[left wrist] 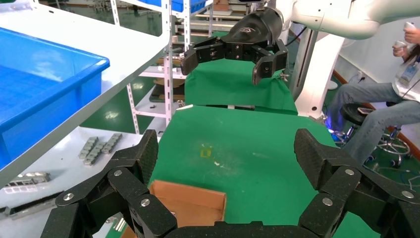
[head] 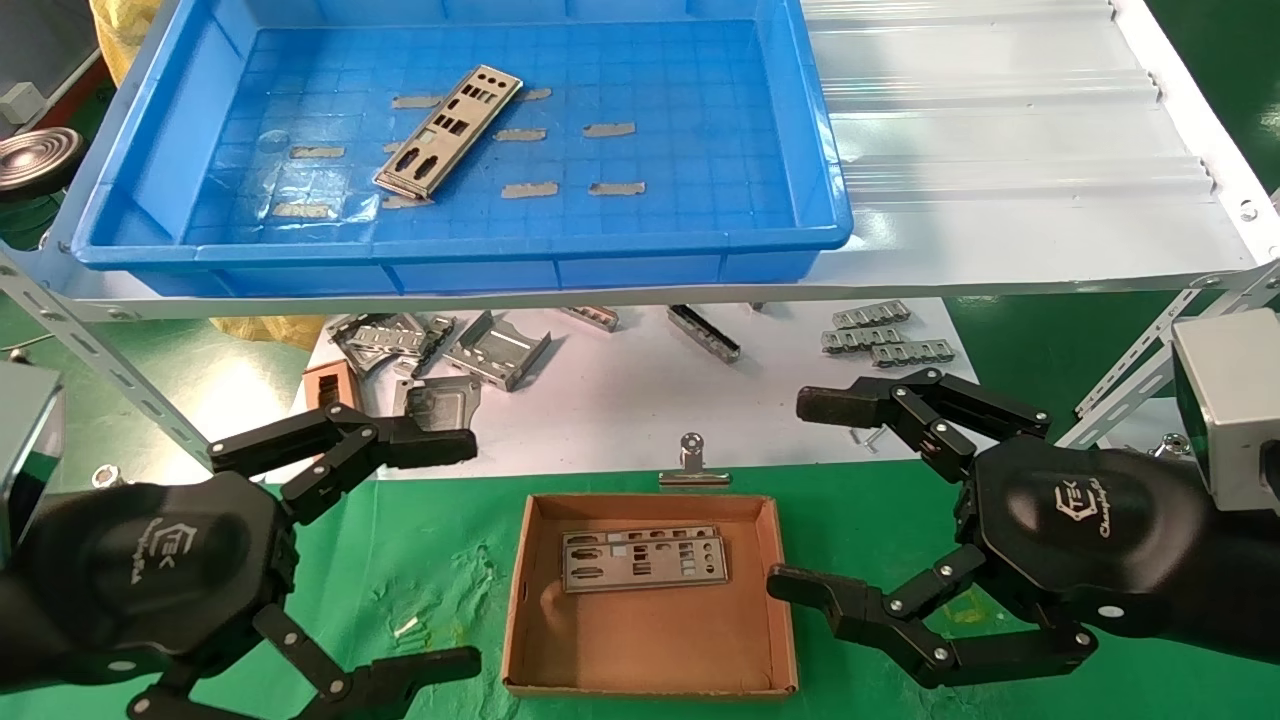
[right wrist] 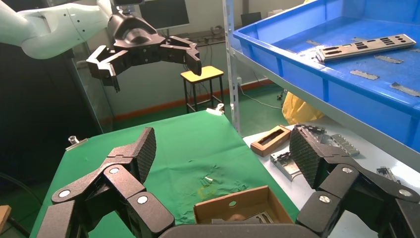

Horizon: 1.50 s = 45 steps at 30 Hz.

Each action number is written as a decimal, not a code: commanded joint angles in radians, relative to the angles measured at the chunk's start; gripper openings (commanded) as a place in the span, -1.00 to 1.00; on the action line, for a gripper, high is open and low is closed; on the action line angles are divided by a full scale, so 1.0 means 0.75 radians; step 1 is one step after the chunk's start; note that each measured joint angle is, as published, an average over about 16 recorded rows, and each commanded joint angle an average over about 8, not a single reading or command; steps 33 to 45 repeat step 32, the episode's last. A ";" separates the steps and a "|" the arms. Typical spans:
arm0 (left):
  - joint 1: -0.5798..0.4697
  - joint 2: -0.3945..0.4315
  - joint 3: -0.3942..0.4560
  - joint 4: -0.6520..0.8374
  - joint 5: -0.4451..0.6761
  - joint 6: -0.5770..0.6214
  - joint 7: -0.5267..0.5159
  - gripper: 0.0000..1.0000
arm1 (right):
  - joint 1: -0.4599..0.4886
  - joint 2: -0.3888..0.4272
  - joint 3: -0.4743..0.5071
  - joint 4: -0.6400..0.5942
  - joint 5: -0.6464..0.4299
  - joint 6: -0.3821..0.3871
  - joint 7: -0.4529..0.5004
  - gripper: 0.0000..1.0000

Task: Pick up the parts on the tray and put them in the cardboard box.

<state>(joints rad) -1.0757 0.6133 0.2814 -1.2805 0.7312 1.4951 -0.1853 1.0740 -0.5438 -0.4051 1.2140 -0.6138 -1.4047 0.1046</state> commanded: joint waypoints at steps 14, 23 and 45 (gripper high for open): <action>0.000 0.000 0.000 0.000 0.000 0.000 0.000 1.00 | 0.000 0.000 0.000 0.000 0.000 0.000 0.000 1.00; 0.000 0.000 0.000 0.000 0.000 0.000 0.000 1.00 | 0.000 0.000 0.000 0.000 0.000 0.000 0.000 1.00; 0.000 0.000 0.000 0.000 0.000 0.000 0.000 1.00 | 0.000 0.000 0.000 0.000 0.000 0.000 0.000 1.00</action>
